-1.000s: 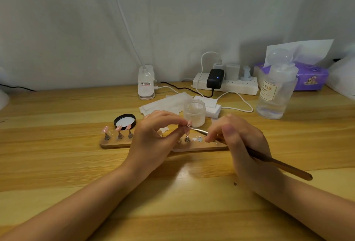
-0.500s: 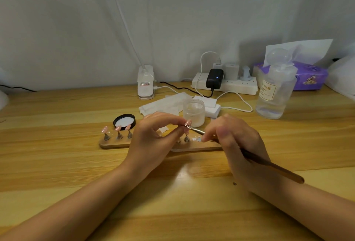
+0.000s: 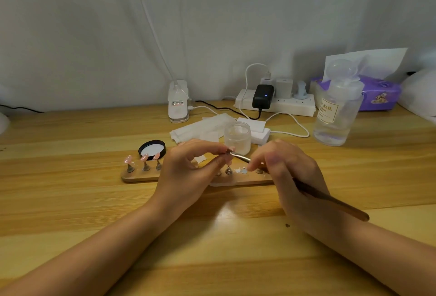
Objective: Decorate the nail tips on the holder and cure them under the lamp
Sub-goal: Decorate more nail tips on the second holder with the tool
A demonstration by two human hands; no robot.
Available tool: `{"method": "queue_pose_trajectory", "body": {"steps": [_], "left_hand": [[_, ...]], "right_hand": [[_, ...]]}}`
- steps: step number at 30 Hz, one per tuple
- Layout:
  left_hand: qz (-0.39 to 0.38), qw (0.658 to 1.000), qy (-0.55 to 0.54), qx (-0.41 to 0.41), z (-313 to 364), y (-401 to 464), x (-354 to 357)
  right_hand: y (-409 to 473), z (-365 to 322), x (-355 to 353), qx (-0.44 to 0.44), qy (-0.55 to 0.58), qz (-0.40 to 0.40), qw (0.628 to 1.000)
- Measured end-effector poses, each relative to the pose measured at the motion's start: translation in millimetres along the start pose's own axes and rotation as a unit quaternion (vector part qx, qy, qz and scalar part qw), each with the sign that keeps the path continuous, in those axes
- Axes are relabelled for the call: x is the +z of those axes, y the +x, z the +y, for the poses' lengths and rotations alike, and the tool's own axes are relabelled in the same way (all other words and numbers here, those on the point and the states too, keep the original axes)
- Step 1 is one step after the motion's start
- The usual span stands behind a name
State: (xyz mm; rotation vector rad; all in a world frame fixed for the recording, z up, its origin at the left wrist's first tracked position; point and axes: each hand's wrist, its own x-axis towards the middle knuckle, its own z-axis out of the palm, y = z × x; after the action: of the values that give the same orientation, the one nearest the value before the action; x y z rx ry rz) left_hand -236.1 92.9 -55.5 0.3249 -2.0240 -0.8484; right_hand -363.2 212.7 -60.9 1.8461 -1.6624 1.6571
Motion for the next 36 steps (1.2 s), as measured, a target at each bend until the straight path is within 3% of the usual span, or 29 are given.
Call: {"method": "queue_pose_trajectory", "body": {"steps": [6, 12, 19, 22, 27, 33, 36], "left_hand": [[-0.012, 1.000, -0.005, -0.010, -0.2, 0.3, 0.3], [-0.010, 1.000, -0.003, -0.003, 1.4, 0.6, -0.1], [-0.005, 1.000, -0.014, -0.001, 1.7, 0.5, 0.5], [-0.004, 1.000, -0.012, 0.010, 2.2, 0.9, 1.1], [-0.006, 1.000, -0.007, 0.030, 1.8, 1.5, 0.8], [0.011, 0.999, -0.007, 0.048, -2.2, 2.2, 2.9], [0.004, 0.999, -0.013, 0.047, -3.4, 2.5, 2.0]], "right_hand": [[0.8, 0.7, -3.7, 0.118, 0.067, 0.031, 0.990], [0.8, -2.6, 0.3, -0.003, -0.001, -0.004, 1.000], [1.1, 1.2, -3.2, 0.116, 0.067, 0.017, 0.991], [1.2, 0.1, -3.2, 0.105, 0.059, 0.017, 0.993], [1.8, -3.4, -0.5, 0.004, 0.002, -0.015, 1.000], [0.4, -0.6, -4.0, 0.117, 0.056, 0.014, 0.992], [1.4, -1.9, -4.1, 0.098, 0.045, 0.021, 0.994]]}}
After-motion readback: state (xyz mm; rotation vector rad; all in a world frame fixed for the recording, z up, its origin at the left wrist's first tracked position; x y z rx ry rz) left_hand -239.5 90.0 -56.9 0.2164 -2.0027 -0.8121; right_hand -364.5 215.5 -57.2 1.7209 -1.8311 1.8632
